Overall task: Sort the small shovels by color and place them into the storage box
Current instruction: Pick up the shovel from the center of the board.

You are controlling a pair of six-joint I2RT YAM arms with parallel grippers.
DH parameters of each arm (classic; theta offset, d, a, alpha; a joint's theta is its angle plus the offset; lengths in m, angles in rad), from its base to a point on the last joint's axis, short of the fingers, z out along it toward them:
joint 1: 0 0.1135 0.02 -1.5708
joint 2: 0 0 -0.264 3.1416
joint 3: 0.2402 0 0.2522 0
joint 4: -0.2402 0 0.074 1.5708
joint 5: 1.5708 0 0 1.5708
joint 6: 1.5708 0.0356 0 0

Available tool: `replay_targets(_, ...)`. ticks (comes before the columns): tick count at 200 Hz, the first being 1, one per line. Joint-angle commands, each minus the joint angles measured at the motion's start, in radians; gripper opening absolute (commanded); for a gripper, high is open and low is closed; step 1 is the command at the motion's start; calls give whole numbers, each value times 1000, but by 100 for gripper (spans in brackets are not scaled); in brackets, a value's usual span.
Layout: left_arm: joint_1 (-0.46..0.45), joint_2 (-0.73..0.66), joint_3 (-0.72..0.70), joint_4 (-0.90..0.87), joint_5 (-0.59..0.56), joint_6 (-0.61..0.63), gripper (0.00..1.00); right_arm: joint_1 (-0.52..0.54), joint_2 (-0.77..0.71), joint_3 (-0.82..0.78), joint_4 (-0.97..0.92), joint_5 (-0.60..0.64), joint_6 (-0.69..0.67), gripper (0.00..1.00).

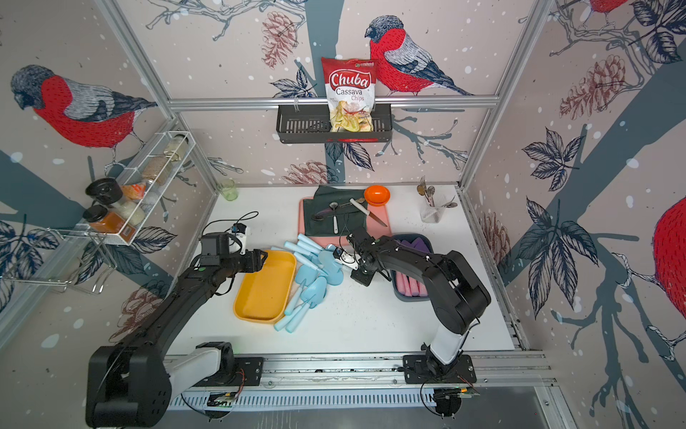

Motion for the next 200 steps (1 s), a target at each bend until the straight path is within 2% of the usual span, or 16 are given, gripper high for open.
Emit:
replay_targets(1, 4, -11, 6, 31, 116, 15, 68, 13, -86, -43, 73, 48, 71, 0)
replay_targets(19, 4, -17, 10, 53, 303, 24, 68, 52, -191, -105, 201, 133, 194, 0)
replay_targets(40, 3, -14, 8, 106, 533, -15, 68, 138, -285, -182, 416, 199, 435, 0)
replay_targets(48, 2, -11, 7, 132, 599, -34, 68, 178, -311, -211, 496, 216, 508, 0)
replay_targets(60, -10, -9, 9, 154, 658, -49, 68, 251, -338, -253, 619, 309, 610, 0)
replay_targets(88, -80, -5, 19, 160, 694, -35, 68, 373, -337, -310, 861, 414, 816, 0)
replay_targets(122, -131, 1, 35, 181, 654, -32, 68, 480, -272, -285, 957, 582, 1000, 0)
replay_targets(151, -161, 12, 58, 228, 643, -48, 67, 516, -203, -279, 1107, 531, 1089, 0)
replay_targets(200, -188, 2, 27, 317, 701, -113, 66, 548, -95, -220, 1201, 479, 1116, 0)
